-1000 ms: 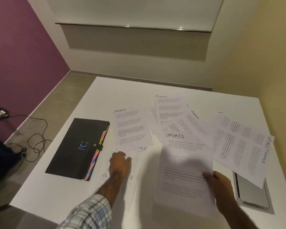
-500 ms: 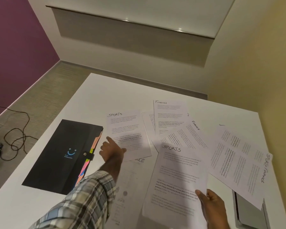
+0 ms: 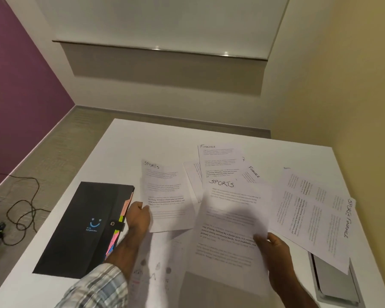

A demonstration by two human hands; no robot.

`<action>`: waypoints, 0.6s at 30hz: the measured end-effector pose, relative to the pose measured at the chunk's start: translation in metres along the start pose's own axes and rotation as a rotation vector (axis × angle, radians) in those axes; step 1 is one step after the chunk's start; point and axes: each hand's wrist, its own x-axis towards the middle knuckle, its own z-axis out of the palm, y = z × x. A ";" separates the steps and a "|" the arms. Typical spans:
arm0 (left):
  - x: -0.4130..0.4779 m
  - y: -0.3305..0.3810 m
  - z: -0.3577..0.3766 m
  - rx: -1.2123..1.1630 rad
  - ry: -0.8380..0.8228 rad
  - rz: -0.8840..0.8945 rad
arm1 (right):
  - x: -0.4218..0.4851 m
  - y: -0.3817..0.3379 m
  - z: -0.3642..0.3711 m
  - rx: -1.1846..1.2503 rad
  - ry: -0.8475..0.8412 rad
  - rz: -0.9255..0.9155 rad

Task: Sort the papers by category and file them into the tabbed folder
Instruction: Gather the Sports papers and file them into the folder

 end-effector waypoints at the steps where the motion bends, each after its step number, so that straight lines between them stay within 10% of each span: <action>1: -0.008 0.003 -0.005 -0.026 0.010 0.037 | -0.002 -0.005 0.002 0.011 -0.010 -0.010; 18: -0.170 0.009 -0.034 -0.445 -0.529 0.130 | -0.023 -0.033 -0.003 0.187 -0.217 -0.124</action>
